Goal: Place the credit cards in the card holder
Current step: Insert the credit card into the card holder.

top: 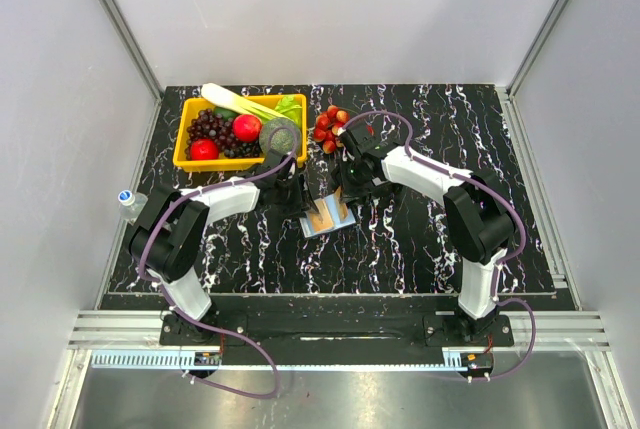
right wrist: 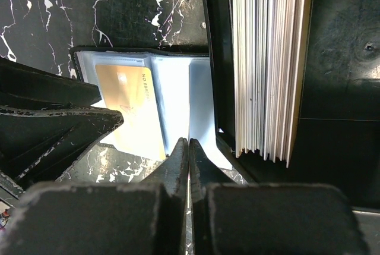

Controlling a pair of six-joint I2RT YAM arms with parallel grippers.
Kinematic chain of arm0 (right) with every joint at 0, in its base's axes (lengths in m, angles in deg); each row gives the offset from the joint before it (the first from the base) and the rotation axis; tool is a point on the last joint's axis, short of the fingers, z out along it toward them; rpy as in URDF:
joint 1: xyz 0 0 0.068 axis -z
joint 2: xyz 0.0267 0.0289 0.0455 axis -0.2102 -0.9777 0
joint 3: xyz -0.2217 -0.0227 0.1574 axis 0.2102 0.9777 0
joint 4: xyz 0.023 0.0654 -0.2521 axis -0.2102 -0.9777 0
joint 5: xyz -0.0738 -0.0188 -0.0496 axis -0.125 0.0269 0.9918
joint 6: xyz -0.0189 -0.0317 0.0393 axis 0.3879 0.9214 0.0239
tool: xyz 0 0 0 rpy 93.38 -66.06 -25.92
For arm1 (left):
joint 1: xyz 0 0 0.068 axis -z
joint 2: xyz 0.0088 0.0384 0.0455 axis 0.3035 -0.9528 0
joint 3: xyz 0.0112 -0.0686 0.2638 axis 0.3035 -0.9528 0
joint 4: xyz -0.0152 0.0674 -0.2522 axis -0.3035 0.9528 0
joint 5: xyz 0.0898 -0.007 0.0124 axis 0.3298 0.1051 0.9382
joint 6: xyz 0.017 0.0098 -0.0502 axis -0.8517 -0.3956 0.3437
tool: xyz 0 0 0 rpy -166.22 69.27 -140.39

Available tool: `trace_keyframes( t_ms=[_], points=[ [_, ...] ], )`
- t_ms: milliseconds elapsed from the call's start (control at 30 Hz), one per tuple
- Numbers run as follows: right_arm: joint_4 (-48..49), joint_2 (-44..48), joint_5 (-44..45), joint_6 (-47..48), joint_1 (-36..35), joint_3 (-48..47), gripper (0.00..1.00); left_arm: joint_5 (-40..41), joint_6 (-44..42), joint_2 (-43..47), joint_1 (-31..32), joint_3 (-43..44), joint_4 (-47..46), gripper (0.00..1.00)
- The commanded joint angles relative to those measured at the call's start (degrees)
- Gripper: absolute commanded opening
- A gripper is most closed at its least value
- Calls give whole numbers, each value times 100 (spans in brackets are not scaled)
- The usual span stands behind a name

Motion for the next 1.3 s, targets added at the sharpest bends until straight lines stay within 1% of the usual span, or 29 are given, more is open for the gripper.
trace_keyframes(
  t_ms=[0,133,233,300,367,433,500,633,867,1167,1267],
  points=[
    [54,218,222,80,-75,-125,0,-120,45,184,32,-71,-271,45],
    [62,113,197,88,-66,-90,0,-270,107,211,32,-107,-465,44],
    [71,51,161,80,-57,-55,0,-279,116,246,32,-72,-378,44],
    [62,42,161,88,-66,-46,0,-148,98,368,32,-54,-185,44],
    [71,42,144,97,-66,-64,0,115,46,526,32,-45,52,49],
    [62,33,126,97,-75,-90,0,344,-33,623,41,-28,228,50],
    [62,51,109,88,-58,-116,0,398,-69,659,23,-28,291,50],
    [62,77,-23,97,-66,-187,0,266,-34,589,32,-36,221,50],
    [71,51,-85,97,-66,-169,0,-138,124,308,32,-89,-228,50],
    [71,68,-111,123,-66,-169,0,152,116,140,32,-80,-87,50],
    [62,60,-129,115,-66,-152,0,56,151,97,32,-107,-218,50]
  ],
)
